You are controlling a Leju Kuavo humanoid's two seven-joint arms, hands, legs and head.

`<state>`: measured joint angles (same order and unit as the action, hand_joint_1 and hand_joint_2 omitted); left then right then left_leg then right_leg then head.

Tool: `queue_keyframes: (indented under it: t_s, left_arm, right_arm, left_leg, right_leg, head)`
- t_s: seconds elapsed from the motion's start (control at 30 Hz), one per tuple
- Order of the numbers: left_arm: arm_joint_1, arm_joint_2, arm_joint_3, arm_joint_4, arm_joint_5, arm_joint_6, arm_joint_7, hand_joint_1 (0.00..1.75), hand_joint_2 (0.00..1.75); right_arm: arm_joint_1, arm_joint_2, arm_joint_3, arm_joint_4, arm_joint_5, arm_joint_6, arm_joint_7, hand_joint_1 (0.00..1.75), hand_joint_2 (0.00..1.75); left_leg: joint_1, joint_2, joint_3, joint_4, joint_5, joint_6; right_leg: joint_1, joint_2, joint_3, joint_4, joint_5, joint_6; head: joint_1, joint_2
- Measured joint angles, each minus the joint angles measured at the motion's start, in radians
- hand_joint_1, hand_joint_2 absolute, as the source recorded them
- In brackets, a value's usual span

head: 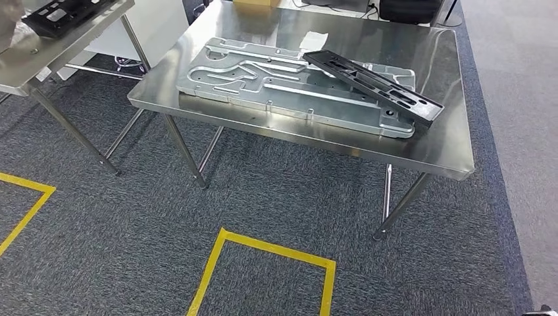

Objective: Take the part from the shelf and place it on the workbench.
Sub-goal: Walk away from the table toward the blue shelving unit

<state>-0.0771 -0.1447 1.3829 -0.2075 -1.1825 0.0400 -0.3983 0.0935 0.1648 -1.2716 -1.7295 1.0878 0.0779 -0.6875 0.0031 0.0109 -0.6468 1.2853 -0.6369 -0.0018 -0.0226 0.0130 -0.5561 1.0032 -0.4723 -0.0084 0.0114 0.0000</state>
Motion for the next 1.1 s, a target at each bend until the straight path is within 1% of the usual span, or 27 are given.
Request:
queue_keyframes:
  t_s: [0.03,0.07,0.13,0.17,0.2,0.23,0.3,0.33,0.37,0.4,0.47,0.5,0.53,0.57,0.63,0.67,0.7,0.73,0.8,0.83,0.87,0.9,0.97,1.0,1.03,1.07,1.1]
  left_arm:
    - [0.001,0.000,0.000,0.000,0.001,0.001,0.001,0.00,0.00]
    - [0.001,0.000,0.001,0.000,0.003,0.002,0.001,0.00,0.00]
    - [0.000,0.000,0.003,0.000,0.008,0.007,0.005,0.00,0.00]
    - [0.000,0.000,0.006,0.000,0.014,0.011,0.007,0.00,0.00]
    - [0.000,0.000,0.011,0.000,0.024,0.017,0.010,0.00,0.00]
    - [0.000,0.000,0.019,0.000,0.036,0.023,0.011,0.00,0.00]
    - [-0.001,0.000,0.037,0.000,0.063,0.035,0.012,0.00,0.00]
    - [-0.001,0.000,0.045,0.000,0.073,0.040,0.012,0.00,0.00]
    - [-0.002,0.000,0.053,0.000,0.079,0.042,0.012,0.00,0.00]
    - [-0.002,0.001,0.059,0.000,0.082,0.043,0.011,0.00,0.00]
    - [0.000,0.003,0.070,0.000,0.085,0.040,0.005,0.00,0.00]
    - [0.001,0.003,0.073,0.000,0.085,0.038,0.001,0.00,0.00]
    - [0.002,0.003,0.075,0.000,0.085,0.035,-0.003,0.00,0.00]
    - [0.002,0.003,0.076,0.000,0.085,0.034,-0.006,0.00,0.00]
    - [0.003,0.003,0.078,0.000,0.084,0.029,-0.011,0.00,0.00]
    - [0.003,0.003,0.079,0.000,0.083,0.027,-0.012,0.00,0.00]
    - [0.003,0.003,0.081,0.000,0.083,0.024,-0.014,0.00,0.00]
    - [0.003,0.003,0.082,0.000,0.083,0.023,-0.014,0.00,0.00]
    - [0.002,0.003,0.083,0.000,0.082,0.022,-0.015,0.00,0.00]
    - [0.002,0.003,0.084,0.000,0.082,0.022,-0.015,0.00,0.00]
    - [0.002,0.003,0.085,0.000,0.082,0.021,-0.015,0.00,0.00]
    - [0.002,0.003,0.085,0.000,0.082,0.021,-0.015,0.00,0.00]
    - [0.004,0.004,0.086,0.000,0.082,0.021,-0.012,0.00,0.00]
    - [0.005,0.003,0.086,0.000,0.082,0.020,-0.009,0.00,0.00]
    - [0.007,0.003,0.086,0.000,0.081,0.020,-0.007,0.00,0.00]
    - [0.008,0.003,0.086,0.000,0.079,0.019,-0.004,0.00,0.00]
    - [0.010,0.004,0.086,0.000,0.076,0.018,-0.003,0.00,0.00]
  right_arm:
    - [0.000,0.008,0.000,0.000,0.003,0.000,-0.004,0.00,0.00]
    - [0.001,0.018,0.000,-0.001,0.004,-0.003,-0.006,0.00,0.00]
    - [0.006,0.044,0.003,-0.004,0.006,-0.015,-0.007,0.00,0.00]
    - [0.010,0.058,0.010,-0.006,0.006,-0.025,-0.008,0.00,0.00]
    - [0.018,0.073,0.024,-0.007,0.008,-0.040,-0.007,0.00,0.00]
    - [0.026,0.086,0.046,-0.005,0.015,-0.062,-0.006,0.00,0.00]
    - [0.039,0.112,0.118,0.021,0.033,-0.136,0.012,0.00,0.00]
    - [0.042,0.123,0.162,0.046,0.040,-0.182,0.028,0.00,0.00]
    - [0.044,0.132,0.209,0.076,0.042,-0.225,0.047,0.00,0.00]
    - [0.046,0.139,0.252,0.108,0.039,-0.260,0.065,0.00,0.00]
    - [0.056,0.147,0.329,0.167,0.023,-0.309,0.094,0.00,0.00]
    - [0.063,0.148,0.358,0.193,0.013,-0.324,0.104,0.00,0.00]
    - [0.073,0.149,0.383,0.214,0.004,-0.336,0.112,0.00,0.00]
    - [0.082,0.149,0.405,0.232,-0.004,-0.343,0.118,0.00,0.00]
    - [0.095,0.149,0.440,0.257,-0.015,-0.347,0.123,0.00,0.00]
    - [0.098,0.149,0.453,0.265,-0.017,-0.348,0.125,0.00,0.00]
    - [0.101,0.149,0.463,0.271,-0.019,-0.349,0.127,0.00,0.00]
    - [0.104,0.149,0.470,0.276,-0.020,-0.350,0.128,0.00,0.00]
    - [0.113,0.149,0.481,0.286,-0.021,-0.352,0.130,0.00,0.00]
    - [0.117,0.150,0.485,0.291,-0.021,-0.353,0.131,0.00,0.00]
    - [0.119,0.150,0.488,0.294,-0.021,-0.353,0.131,0.00,0.00]
    - [0.120,0.150,0.491,0.297,-0.021,-0.354,0.132,0.00,0.00]
    - [0.121,0.151,0.497,0.304,-0.021,-0.355,0.132,0.00,0.00]
    - [0.122,0.151,0.499,0.308,-0.021,-0.355,0.133,0.00,0.00]
    - [0.124,0.152,0.500,0.313,-0.021,-0.356,0.133,0.00,0.00]
    - [0.125,0.153,0.501,0.317,-0.021,-0.357,0.133,0.00,0.00]
    - [0.126,0.155,0.501,0.322,-0.021,-0.358,0.134,0.00,0.00]
  left_leg:
    - [0.001,-0.001,0.000,0.001,0.011,-0.001]
    - [0.002,-0.002,0.019,-0.037,0.040,0.000]
    - [0.003,-0.015,0.087,-0.178,0.108,0.005]
    - [0.003,-0.023,0.112,-0.234,0.127,0.008]
    - [0.002,-0.029,0.125,-0.268,0.135,0.011]
    - [0.001,-0.031,0.127,-0.278,0.133,0.015]
    - [0.002,-0.022,0.128,-0.285,0.140,0.027]
    - [0.003,-0.016,0.130,-0.291,0.146,0.035]
    - [0.005,-0.010,0.131,-0.296,0.151,0.043]
    - [0.005,-0.004,0.131,-0.299,0.155,0.049]
    - [0.001,0.004,0.126,-0.299,0.156,0.053]
    - [-0.001,0.008,0.124,-0.298,0.156,0.053]
    - [-0.003,0.010,0.124,-0.297,0.156,0.053]
    - [-0.004,0.013,0.124,-0.296,0.155,0.052]
    - [-0.007,0.018,0.129,-0.295,0.152,0.048]
    - [-0.009,0.022,0.130,-0.293,0.149,0.044]
    - [-0.012,0.026,0.131,-0.291,0.147,0.040]
    - [-0.013,0.030,0.131,-0.290,0.146,0.035]
    - [-0.012,0.038,0.131,-0.288,0.142,0.024]
    - [-0.011,0.035,0.129,-0.280,0.133,0.018]
    - [-0.009,0.027,0.120,-0.256,0.114,0.013]
    - [-0.006,0.017,0.102,-0.212,0.086,0.008]
    - [-0.001,0.001,0.042,-0.079,0.020,0.000]
    - [0.001,-0.001,0.016,-0.024,0.002,-0.003]
    - [0.003,-0.002,0.005,-0.001,0.004,-0.005]
    - [0.006,-0.002,0.012,-0.018,0.025,-0.005]
    - [0.008,-0.004,0.037,-0.073,0.062,-0.005]
  right_leg:
    - [0.000,0.005,-0.001,0.001,0.000,0.000]
    - [0.000,0.011,0.000,0.002,0.000,0.001]
    - [0.001,0.020,0.002,0.005,-0.001,0.004]
    - [0.002,0.025,0.001,0.006,0.000,0.009]
    - [0.004,0.029,0.000,0.007,0.001,0.014]
    - [0.005,0.032,-0.002,0.007,0.002,0.020]
    - [0.004,0.037,-0.005,0.004,0.006,0.032]
    - [0.003,0.031,-0.008,0.012,-0.002,0.036]
    - [0.002,0.021,-0.020,0.039,-0.021,0.039]
    - [0.001,0.009,-0.041,0.086,-0.052,0.042]
    - [-0.001,-0.005,-0.101,0.219,-0.119,0.047]
    - [-0.001,-0.006,-0.122,0.267,-0.133,0.049]
    - [0.000,-0.007,-0.128,0.282,-0.129,0.049]
    - [0.000,-0.009,-0.112,0.254,-0.105,0.048]
    - [0.003,-0.026,-0.042,0.121,-0.041,0.038]
    - [0.006,-0.037,-0.012,0.059,-0.020,0.032]
    - [0.010,-0.045,0.006,0.022,-0.012,0.027]
    - [0.014,-0.048,0.011,0.007,-0.013,0.022]
    - [0.014,-0.037,0.010,0.001,-0.009,0.014]
    - [0.012,-0.032,0.010,-0.001,-0.007,0.008]
    - [0.009,-0.028,0.010,-0.004,-0.004,0.002]
    - [0.007,-0.025,0.010,-0.006,-0.002,-0.004]
    - [0.008,-0.016,0.007,-0.006,-0.001,-0.009]
    - [0.008,-0.011,0.006,-0.005,-0.001,-0.009]
    - [0.008,-0.005,0.006,-0.003,-0.001,-0.009]
    - [0.008,0.001,0.006,-0.002,-0.001,-0.008]
    - [0.008,0.008,0.007,0.000,-0.002,-0.007]
  head:
    - [0.000,0.000]
    - [0.000,0.000]
    - [-0.001,0.000]
    - [-0.001,0.000]
    - [-0.001,0.000]
    - [0.000,0.000]
    - [0.000,0.000]
    - [0.001,0.000]
    - [0.003,0.000]
    - [0.005,0.000]
    - [0.008,0.000]
    - [0.008,0.000]
    - [0.008,0.000]
    - [0.008,0.000]
    - [0.008,0.000]
    - [0.008,0.000]
    - [0.007,0.000]
    - [0.007,0.000]
    - [0.007,0.000]
    - [0.007,0.000]
    - [0.005,0.000]
    - [0.003,0.000]
    - [0.000,0.000]
    - [0.000,0.000]
    - [0.000,0.000]
    - [0.000,0.000]
    - [0.000,0.000]
